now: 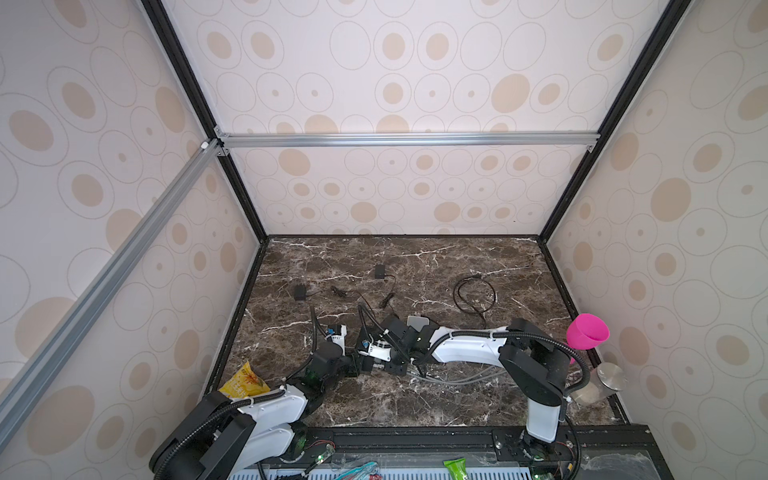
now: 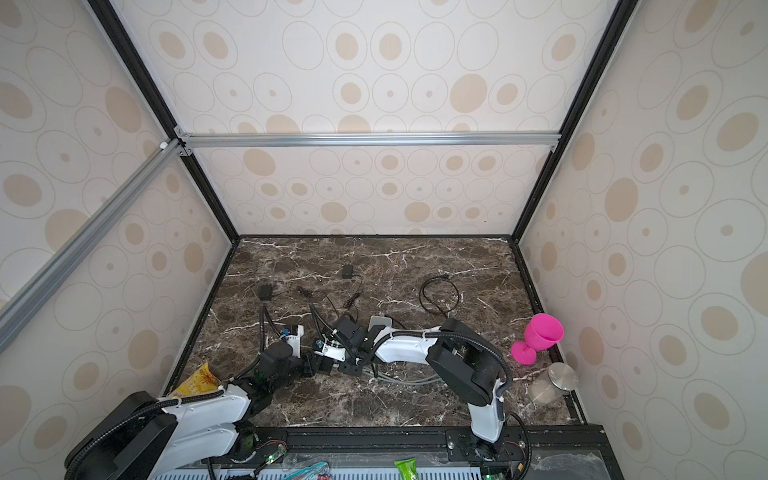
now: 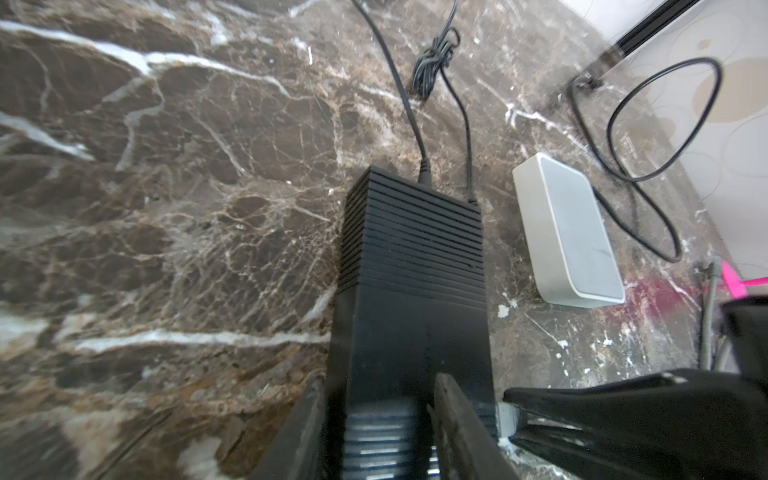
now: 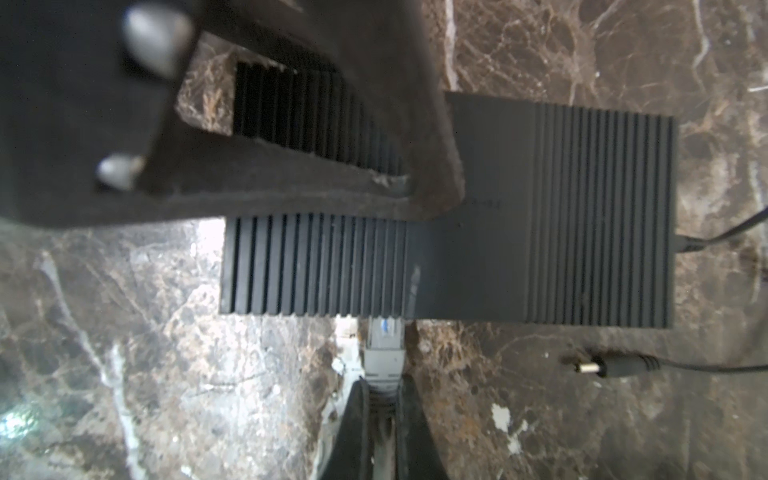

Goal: Insert the plug into the switch port
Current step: 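Push the grey plug into the port with the right gripper while the left holds, then open the right gripper off the plug while the left gripper withdraws from the switch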

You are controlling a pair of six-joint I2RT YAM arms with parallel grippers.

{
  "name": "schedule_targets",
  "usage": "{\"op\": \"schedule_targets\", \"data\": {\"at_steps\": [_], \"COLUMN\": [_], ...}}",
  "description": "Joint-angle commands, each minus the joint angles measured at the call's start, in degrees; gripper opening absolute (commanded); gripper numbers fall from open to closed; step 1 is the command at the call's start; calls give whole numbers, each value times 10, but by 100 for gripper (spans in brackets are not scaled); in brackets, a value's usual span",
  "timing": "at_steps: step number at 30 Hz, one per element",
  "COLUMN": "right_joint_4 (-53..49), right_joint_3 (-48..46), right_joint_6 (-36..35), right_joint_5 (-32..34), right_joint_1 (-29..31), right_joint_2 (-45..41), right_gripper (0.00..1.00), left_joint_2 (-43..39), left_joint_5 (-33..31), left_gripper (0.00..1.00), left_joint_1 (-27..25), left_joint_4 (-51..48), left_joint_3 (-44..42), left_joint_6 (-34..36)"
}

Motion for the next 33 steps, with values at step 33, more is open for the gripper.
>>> {"op": "schedule_targets", "data": {"at_steps": [33], "right_joint_4": [54], "right_joint_3": [3], "right_joint_6": [505], "right_joint_5": [222], "right_joint_1": [146], "right_joint_2": [17], "right_gripper": [1], "left_joint_2": [-187], "left_joint_5": [113], "left_gripper": [59], "left_joint_1": [212], "left_joint_4": [-348], "left_joint_3": [227], "left_joint_6": [38]}}
